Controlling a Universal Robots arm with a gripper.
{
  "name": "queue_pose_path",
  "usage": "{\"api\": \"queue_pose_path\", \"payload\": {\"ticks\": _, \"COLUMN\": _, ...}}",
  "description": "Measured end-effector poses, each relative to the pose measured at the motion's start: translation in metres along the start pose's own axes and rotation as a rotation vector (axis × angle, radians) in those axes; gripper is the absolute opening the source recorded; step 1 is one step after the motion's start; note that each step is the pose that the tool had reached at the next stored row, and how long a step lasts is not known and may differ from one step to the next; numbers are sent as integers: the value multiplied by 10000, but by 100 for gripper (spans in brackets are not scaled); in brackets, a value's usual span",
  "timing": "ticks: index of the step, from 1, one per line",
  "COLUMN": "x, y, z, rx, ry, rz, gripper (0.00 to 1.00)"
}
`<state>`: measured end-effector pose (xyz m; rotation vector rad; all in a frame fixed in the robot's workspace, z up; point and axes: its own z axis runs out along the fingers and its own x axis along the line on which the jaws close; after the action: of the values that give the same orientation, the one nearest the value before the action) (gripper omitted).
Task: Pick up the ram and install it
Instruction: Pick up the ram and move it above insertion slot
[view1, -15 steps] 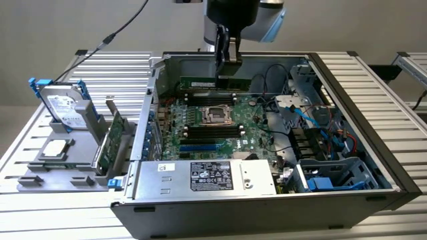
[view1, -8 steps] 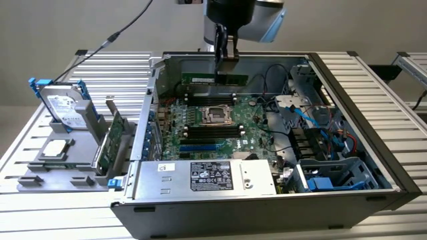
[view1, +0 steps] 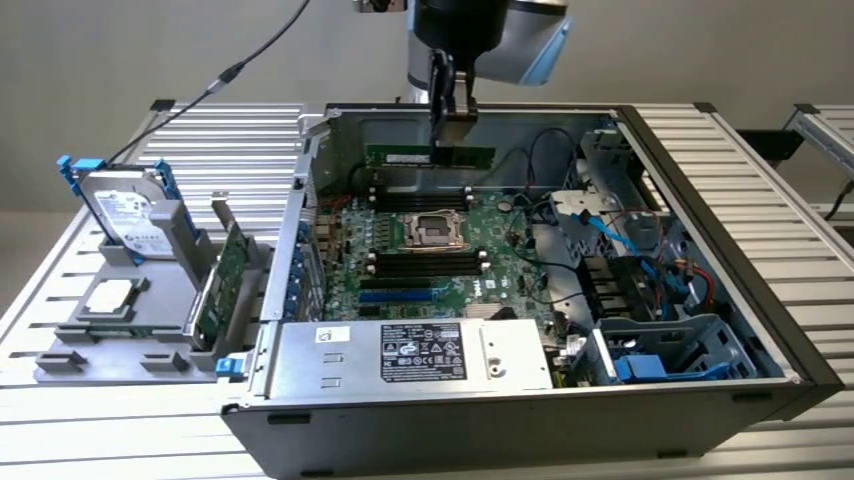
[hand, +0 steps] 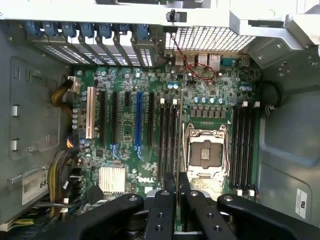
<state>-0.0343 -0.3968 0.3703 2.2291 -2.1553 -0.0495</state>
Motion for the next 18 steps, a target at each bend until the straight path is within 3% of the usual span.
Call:
{"api": "queue_pose_path", "payload": {"ticks": 11, "x": -119, "y": -139, "z": 26, "rx": 1, "ry": 7, "rz": -119, "gripper": 14}}
{"api": "queue_pose_path", "payload": {"ticks": 18, "x": -120, "y": -140, "z": 26, "rx": 2, "ry": 8, "rz": -138, "gripper": 14}}
